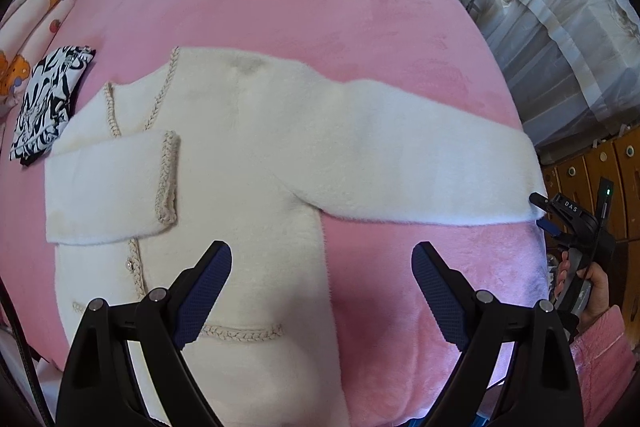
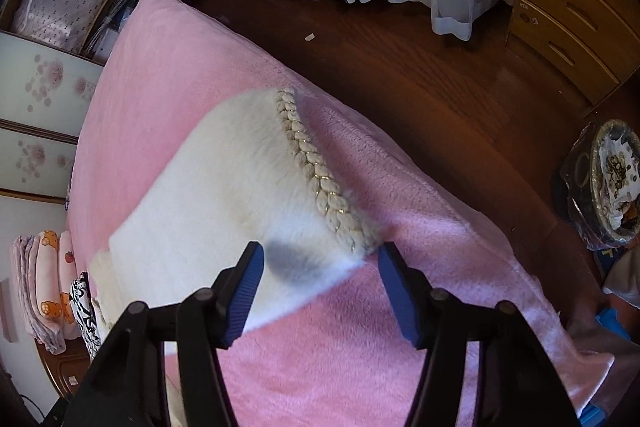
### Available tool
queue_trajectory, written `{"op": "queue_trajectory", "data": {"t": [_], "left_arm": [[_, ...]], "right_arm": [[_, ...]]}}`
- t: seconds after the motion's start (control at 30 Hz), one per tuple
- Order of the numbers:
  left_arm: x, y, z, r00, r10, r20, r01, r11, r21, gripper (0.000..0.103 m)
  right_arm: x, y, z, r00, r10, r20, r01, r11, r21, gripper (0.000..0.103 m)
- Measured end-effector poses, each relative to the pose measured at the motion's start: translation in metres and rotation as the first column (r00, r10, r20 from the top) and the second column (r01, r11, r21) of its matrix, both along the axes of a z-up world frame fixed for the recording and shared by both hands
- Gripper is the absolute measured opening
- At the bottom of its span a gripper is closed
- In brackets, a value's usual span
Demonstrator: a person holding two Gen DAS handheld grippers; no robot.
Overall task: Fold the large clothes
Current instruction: 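Move the right tool to the other sleeve cuff and grasp it, then fold the held sleeve across the cardigan body with the right tool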
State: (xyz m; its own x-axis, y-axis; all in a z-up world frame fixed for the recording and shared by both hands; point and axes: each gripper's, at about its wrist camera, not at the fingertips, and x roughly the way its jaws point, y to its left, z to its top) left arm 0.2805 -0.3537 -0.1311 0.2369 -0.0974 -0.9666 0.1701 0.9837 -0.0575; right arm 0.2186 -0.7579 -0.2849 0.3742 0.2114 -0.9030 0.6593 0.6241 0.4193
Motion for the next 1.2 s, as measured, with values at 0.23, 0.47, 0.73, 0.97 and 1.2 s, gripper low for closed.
{"op": "queue_trajectory", "data": {"t": [0.23,0.47,0.73,0.97,1.2], "left_arm": [[0.013,0.026,-0.01,0.999,0.05,-0.011,-0.05,0.999,-0.001,0.091],[0.021,0.053,-0.019,0.993,0.116,-0.024,-0.116,0.993,-0.023,0.091],[0.025,0.097,-0.009,0.983,0.186,0.004,-0.186,0.982,-0.022,0.091],[0.026,0.146,0.007,0.969,0.242,0.04,-0.24,0.97,-0.042,0.091],[0.026,0.195,0.01,0.961,0.273,0.032,-0.27,0.96,-0.078,0.091]], "right_arm": [[0.01,-0.002,-0.008,0.999,-0.042,-0.019,0.041,0.998,-0.047,0.042],[0.014,0.007,0.013,0.999,-0.028,-0.042,0.02,0.983,-0.18,0.013],[0.026,0.046,0.081,0.995,0.084,0.054,-0.067,0.962,-0.264,0.011],[0.065,0.13,0.137,0.944,0.304,0.127,-0.259,0.922,-0.287,0.011],[0.098,0.225,0.152,0.853,0.484,0.197,-0.438,0.868,-0.233,0.011]]}}
